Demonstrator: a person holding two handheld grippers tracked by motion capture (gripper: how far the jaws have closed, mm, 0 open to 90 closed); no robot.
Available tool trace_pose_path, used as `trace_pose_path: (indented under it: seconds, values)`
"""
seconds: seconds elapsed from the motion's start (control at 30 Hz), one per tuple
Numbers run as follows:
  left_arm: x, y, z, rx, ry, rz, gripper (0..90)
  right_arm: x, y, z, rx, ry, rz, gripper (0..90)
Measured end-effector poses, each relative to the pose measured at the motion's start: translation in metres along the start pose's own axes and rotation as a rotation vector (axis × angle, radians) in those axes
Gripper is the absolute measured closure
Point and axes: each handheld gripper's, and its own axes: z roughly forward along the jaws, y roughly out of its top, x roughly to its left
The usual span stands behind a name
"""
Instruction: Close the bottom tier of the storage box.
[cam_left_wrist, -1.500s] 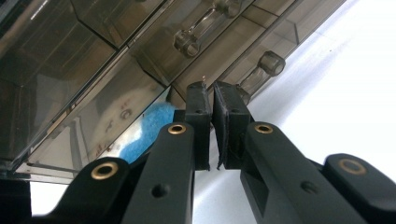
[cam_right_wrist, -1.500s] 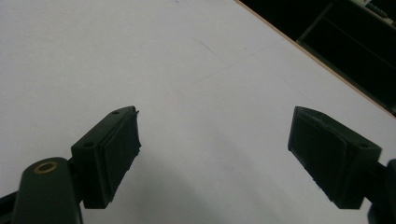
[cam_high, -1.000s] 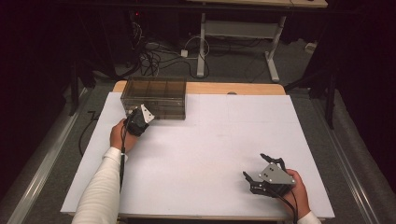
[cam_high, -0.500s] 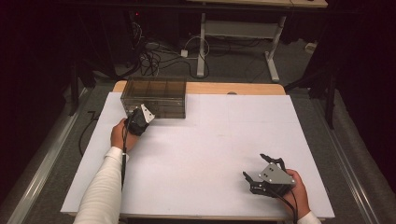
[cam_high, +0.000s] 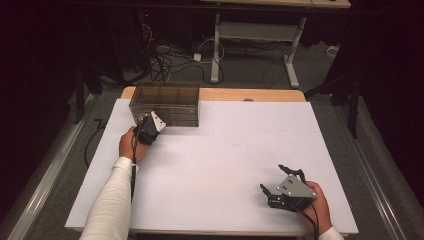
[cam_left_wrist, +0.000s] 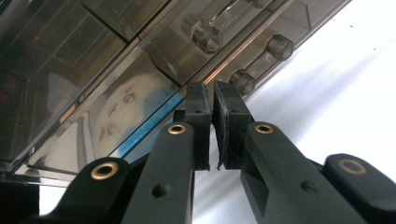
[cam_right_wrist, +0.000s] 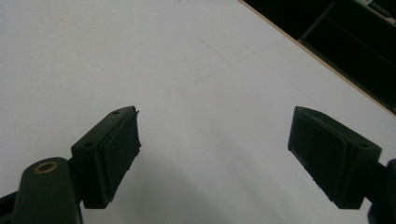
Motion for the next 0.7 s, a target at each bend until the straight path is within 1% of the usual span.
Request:
trace_pose_path:
  seconds: [0.13, 0.5, 0.7]
  values:
    - [-0.0002, 0.0, 0.0014, -0.001, 0.006, 0.004, 82.7, 0.0, 0.0, 0.0001, 0.001, 0.0, 0.0, 17.0]
    - [-0.0001, -0.0006, 0.0019, -0.006, 0.007, -0.004, 82.7, 0.0005, 0.0, 0.0007, 0.004, 0.0, -0.005, 17.0]
    - [0.0017, -0.0024, 0.0016, -0.017, 0.005, -0.029, 82.6, 0.0, -0.0004, 0.0006, 0.002, 0.0, -0.002, 17.0]
